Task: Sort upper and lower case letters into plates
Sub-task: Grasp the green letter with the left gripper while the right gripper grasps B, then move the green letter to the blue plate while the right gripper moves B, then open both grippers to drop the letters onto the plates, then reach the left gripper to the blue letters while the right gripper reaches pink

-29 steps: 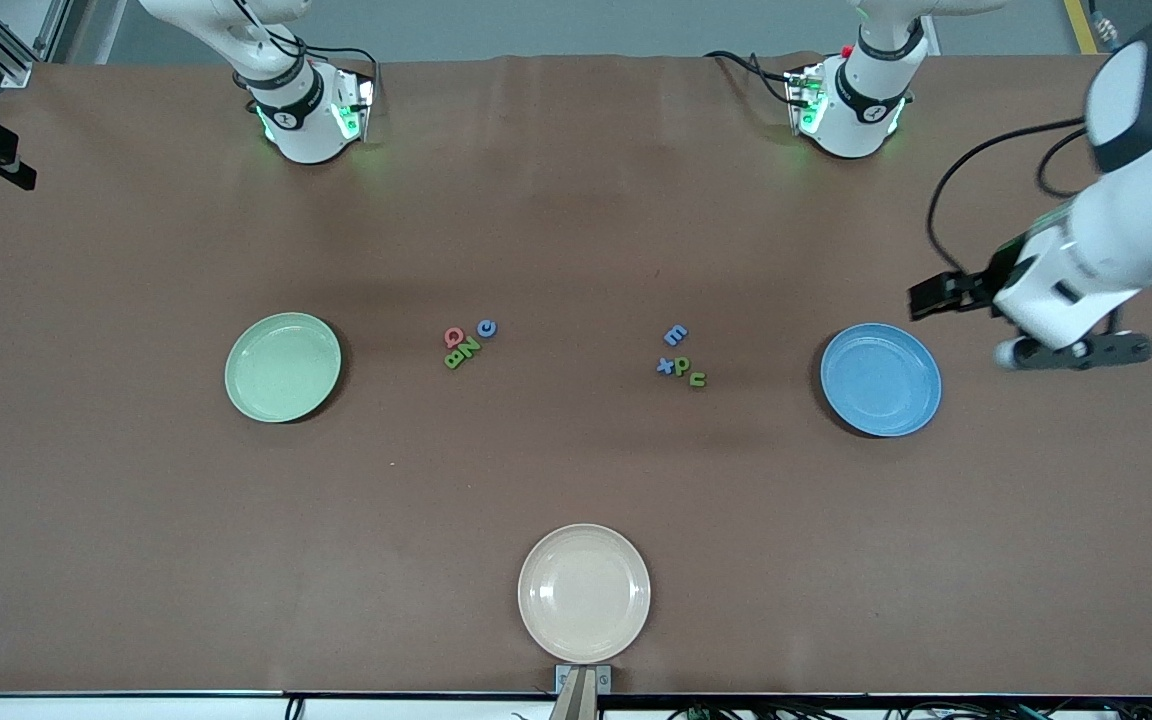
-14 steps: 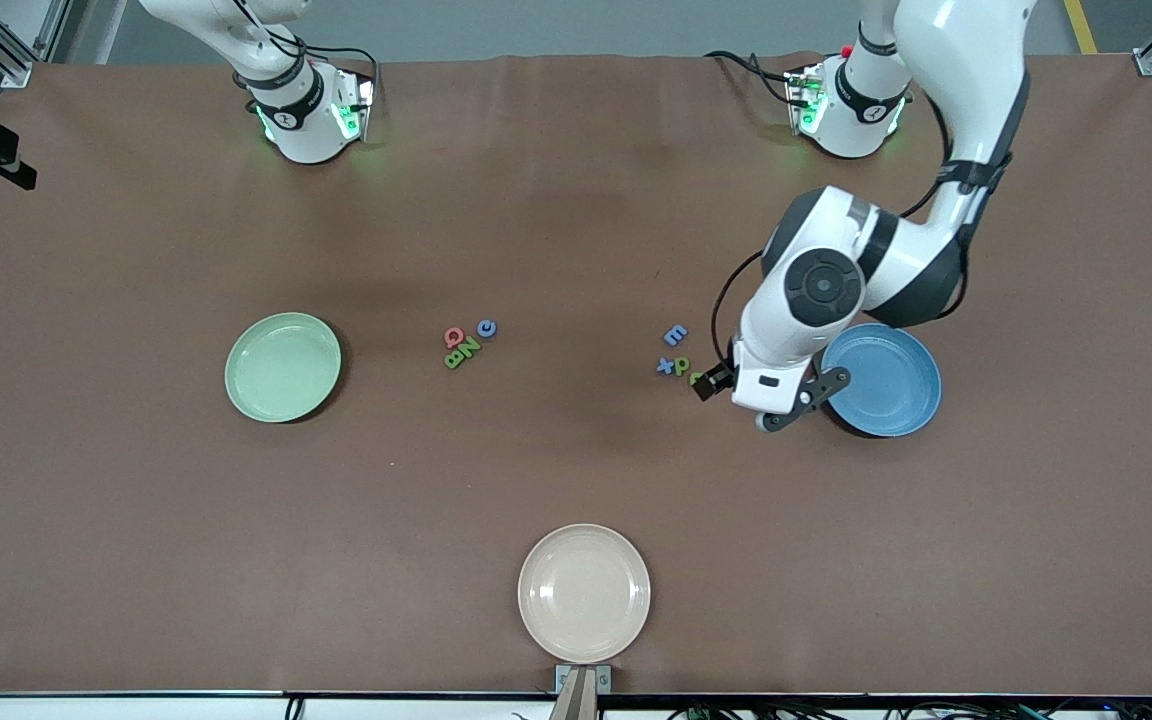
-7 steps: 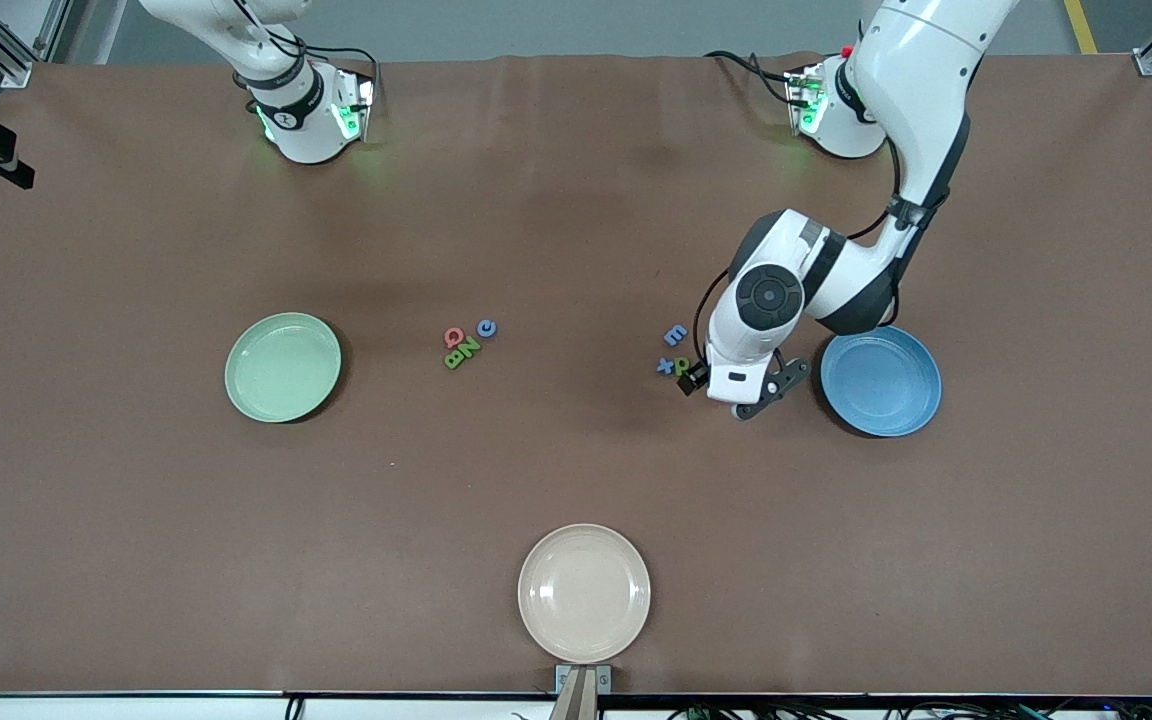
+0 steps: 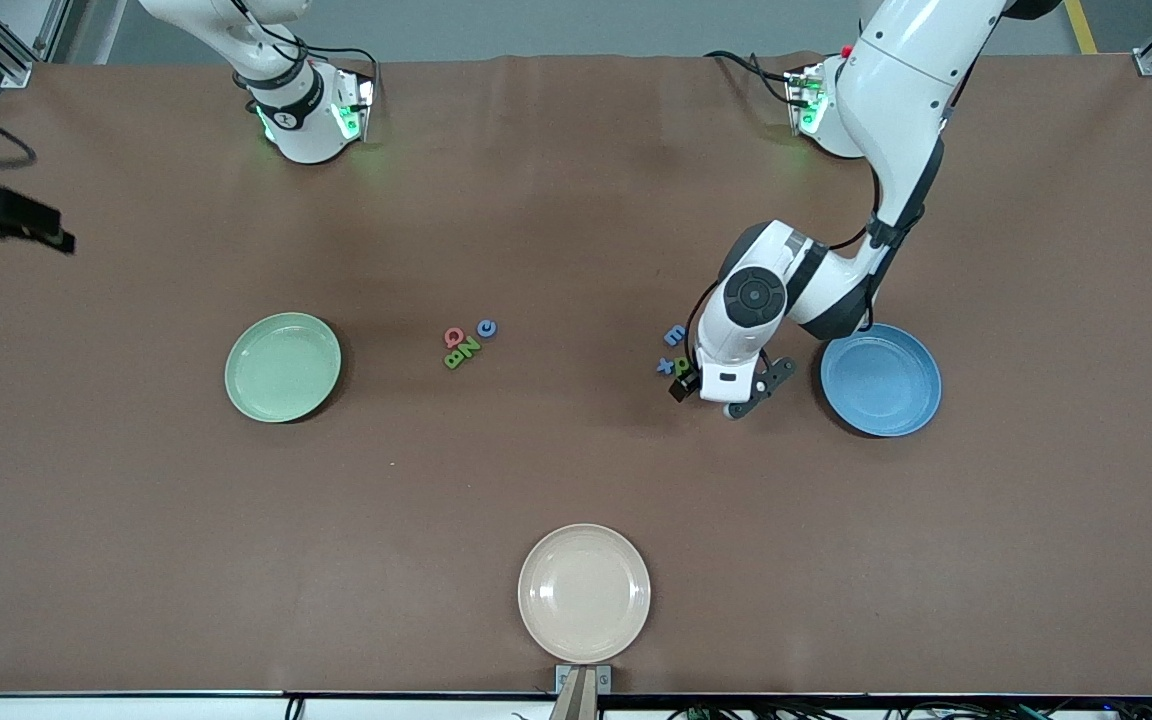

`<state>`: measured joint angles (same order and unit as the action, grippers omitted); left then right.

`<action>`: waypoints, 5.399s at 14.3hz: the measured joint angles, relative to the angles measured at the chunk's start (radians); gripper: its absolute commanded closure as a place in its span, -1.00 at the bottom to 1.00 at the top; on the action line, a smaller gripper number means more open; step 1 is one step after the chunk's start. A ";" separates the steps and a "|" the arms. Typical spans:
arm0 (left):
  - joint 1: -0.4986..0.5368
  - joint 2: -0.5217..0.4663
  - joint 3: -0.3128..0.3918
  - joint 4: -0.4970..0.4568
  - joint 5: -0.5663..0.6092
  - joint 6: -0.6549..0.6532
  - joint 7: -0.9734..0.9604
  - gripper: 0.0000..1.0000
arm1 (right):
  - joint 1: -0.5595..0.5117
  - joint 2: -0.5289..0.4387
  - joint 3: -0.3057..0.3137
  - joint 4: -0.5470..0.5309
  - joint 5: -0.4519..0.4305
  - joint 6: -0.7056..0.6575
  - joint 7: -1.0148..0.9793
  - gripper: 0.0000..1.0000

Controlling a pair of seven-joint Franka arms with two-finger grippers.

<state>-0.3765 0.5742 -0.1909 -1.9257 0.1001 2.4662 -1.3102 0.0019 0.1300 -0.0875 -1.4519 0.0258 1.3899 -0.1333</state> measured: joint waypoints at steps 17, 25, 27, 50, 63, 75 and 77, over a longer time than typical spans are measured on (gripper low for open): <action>-0.002 0.033 0.000 -0.002 0.001 0.040 -0.001 0.02 | 0.415 0.245 0.012 -0.461 0.089 0.852 0.945 -0.91; -0.003 0.033 -0.001 0.001 0.001 0.045 -0.001 0.51 | 0.570 0.402 0.011 -0.509 0.088 1.040 1.168 -0.49; -0.003 0.033 -0.001 0.001 0.001 0.045 -0.001 0.59 | 0.590 0.411 0.011 -0.518 0.088 1.054 1.184 -0.49; 0.466 -0.254 0.008 -0.206 0.018 -0.181 0.954 0.62 | 0.641 0.383 -0.006 -0.559 0.086 1.038 1.247 0.98; 0.536 -0.160 0.008 -0.239 0.178 -0.034 1.064 0.59 | 0.207 0.118 -0.052 -0.830 0.028 1.023 0.494 0.96; 0.534 -0.202 -0.066 -0.216 0.180 -0.072 1.040 -0.99 | 0.196 0.114 -0.037 -0.954 0.025 1.152 0.475 -1.00; 0.533 -0.213 -0.131 -0.202 0.180 -0.104 0.926 -0.99 | 0.238 0.104 -0.028 -0.887 0.026 1.063 0.570 -1.00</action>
<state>0.1569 0.3614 -0.3218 -2.1275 0.2799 2.3624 -0.3837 0.2402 0.2343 -0.1153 -2.3388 0.0513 2.4526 0.4369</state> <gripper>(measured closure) 0.000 0.000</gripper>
